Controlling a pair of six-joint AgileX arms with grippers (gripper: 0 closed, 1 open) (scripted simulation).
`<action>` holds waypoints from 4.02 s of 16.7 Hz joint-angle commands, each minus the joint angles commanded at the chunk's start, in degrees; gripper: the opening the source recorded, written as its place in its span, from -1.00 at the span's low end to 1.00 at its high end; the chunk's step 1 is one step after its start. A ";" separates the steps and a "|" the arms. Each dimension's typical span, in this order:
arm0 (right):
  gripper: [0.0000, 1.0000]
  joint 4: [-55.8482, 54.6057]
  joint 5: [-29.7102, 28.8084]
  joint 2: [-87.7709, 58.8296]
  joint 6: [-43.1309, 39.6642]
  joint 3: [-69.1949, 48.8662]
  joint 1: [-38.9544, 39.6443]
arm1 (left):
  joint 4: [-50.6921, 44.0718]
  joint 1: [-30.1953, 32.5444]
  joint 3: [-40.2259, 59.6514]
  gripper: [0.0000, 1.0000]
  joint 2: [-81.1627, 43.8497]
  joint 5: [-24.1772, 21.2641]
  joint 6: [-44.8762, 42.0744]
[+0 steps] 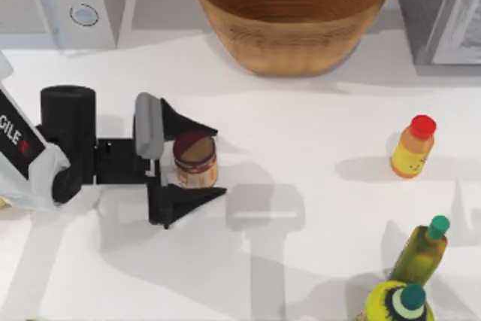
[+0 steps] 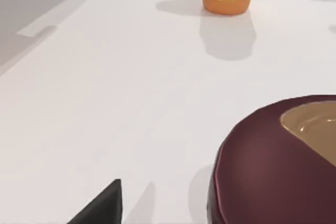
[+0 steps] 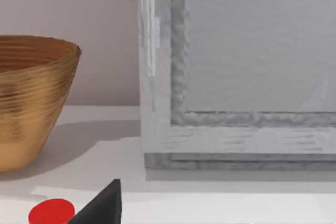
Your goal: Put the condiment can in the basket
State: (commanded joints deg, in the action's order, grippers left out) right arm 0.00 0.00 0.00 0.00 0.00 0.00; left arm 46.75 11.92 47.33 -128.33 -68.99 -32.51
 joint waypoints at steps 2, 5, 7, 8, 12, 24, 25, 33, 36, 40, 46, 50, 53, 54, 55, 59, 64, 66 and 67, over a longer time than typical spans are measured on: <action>1.00 0.00 0.00 0.00 0.00 0.00 0.00 | 0.00 0.00 0.00 0.55 0.00 0.00 0.00; 1.00 0.00 0.00 0.00 0.00 0.00 0.00 | 0.00 0.00 0.00 0.10 0.00 0.00 0.00; 1.00 0.00 0.00 0.00 0.00 0.00 0.00 | 0.00 0.00 0.00 -0.21 0.00 0.00 0.00; 1.00 0.00 0.00 0.00 0.00 0.00 0.00 | 0.00 0.00 0.00 -0.36 0.00 0.00 0.00; 1.00 0.00 0.00 0.00 0.00 0.00 0.00 | 0.00 0.00 0.00 -0.96 0.00 0.00 0.00; 1.00 0.00 0.00 0.00 0.00 0.00 0.00 | -1.98 -0.83 -0.17 -1.00 0.56 -0.17 -1.70; 1.00 0.00 0.00 0.00 0.00 0.00 0.00 | -3.82 -1.38 -0.31 -1.00 1.04 -0.40 -3.17; 1.00 0.00 0.00 0.00 0.00 0.00 0.00 | -39.45 -7.72 -1.40 -1.00 11.30 -6.21 -28.65; 1.00 0.00 0.00 0.00 0.00 0.00 0.00 | -57.82 -11.03 -2.48 -1.00 17.52 -7.64 -40.27; 1.00 0.00 0.00 0.00 0.00 0.00 0.00 | -77.12 -15.85 -4.10 -1.00 26.04 -8.18 -52.75; 1.00 0.00 0.00 0.00 0.00 0.00 0.00 | -88.43 -19.96 -4.94 -1.00 33.14 -9.55 -62.17; 1.00 0.00 0.00 0.00 0.00 0.00 0.00 | -88.30 -19.66 -4.75 -1.00 32.87 -9.43 -62.15; 1.00 0.00 0.00 0.00 0.00 0.00 0.00 | -86.42 -18.98 -3.19 -1.00 32.16 -7.56 -60.24; 1.00 0.00 0.00 0.00 0.00 0.00 0.00 | -84.65 -18.32 -1.73 -1.00 31.44 -5.79 -58.42; 1.00 0.00 0.00 0.00 0.00 0.00 0.00 | -82.36 -17.46 0.15 -1.00 30.48 -3.50 -56.00; 1.00 0.00 0.00 0.00 0.00 0.00 0.00 | -70.01 -12.41 10.74 -1.00 24.99 9.09 -40.29; 1.00 0.00 0.00 0.00 0.00 0.00 0.00 | -53.22 -3.96 27.65 -1.00 17.45 27.48 -12.04; 1.00 0.00 0.00 0.00 0.00 0.00 0.00 | -47.77 -0.24 34.39 -1.00 14.92 33.83 -1.42; 1.00 0.00 0.00 0.00 0.00 0.00 0.00 | -45.53 1.62 37.50 -1.00 13.72 36.60 3.44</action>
State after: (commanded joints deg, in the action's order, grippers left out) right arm 0.00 0.00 0.00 0.00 0.00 0.00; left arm 1.22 13.54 84.83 -114.61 -32.40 -29.07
